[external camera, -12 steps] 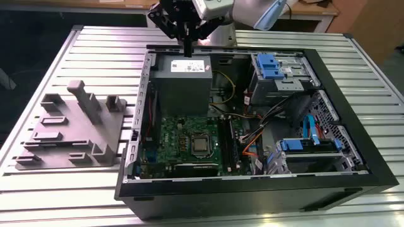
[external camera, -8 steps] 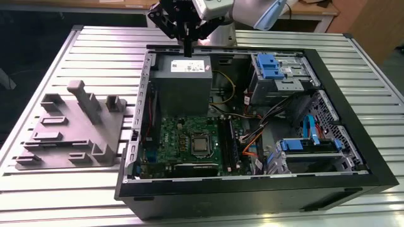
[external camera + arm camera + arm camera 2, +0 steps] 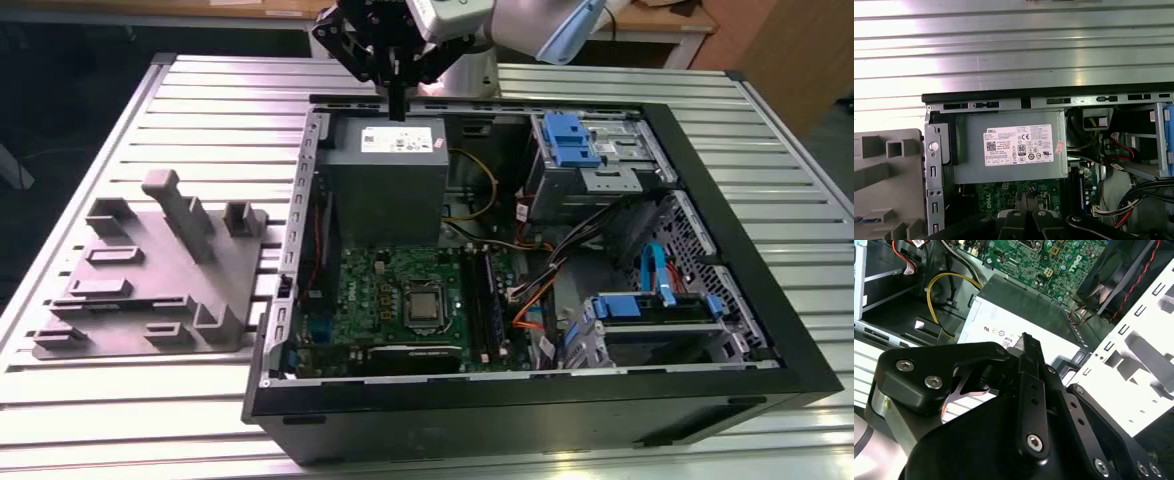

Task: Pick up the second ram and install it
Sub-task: 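Reach for the second ram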

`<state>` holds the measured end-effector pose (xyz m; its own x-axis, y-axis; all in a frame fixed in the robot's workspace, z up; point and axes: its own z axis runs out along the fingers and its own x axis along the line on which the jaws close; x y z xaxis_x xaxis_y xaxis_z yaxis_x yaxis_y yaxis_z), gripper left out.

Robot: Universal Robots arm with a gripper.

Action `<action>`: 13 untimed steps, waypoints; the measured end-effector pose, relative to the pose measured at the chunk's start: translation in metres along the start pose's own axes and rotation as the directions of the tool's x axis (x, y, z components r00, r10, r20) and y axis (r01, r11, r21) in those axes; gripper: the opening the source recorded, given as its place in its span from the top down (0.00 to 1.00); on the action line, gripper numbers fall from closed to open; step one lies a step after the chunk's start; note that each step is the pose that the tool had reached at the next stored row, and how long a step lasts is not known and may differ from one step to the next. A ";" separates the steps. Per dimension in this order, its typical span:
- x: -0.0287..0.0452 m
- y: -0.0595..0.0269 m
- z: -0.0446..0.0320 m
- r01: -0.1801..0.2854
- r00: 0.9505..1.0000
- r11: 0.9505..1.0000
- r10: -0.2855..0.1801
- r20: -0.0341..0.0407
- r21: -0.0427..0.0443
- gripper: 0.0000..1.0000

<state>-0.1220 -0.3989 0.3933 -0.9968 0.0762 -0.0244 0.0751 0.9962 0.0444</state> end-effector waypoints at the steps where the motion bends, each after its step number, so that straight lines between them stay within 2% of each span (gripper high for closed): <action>1: 0.0000 0.0000 0.0000 0.000 1.000 1.000 0.000 0.000 0.000 0.90; 6: 0.0002 0.0000 0.0000 0.000 1.000 1.000 0.000 0.000 0.000 0.90; 13: 0.0088 -0.0007 0.0003 0.000 1.000 1.000 0.000 0.007 -0.001 0.90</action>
<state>-0.1308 -0.3989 0.3928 -0.9966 0.0762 -0.0310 0.0748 0.9962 0.0451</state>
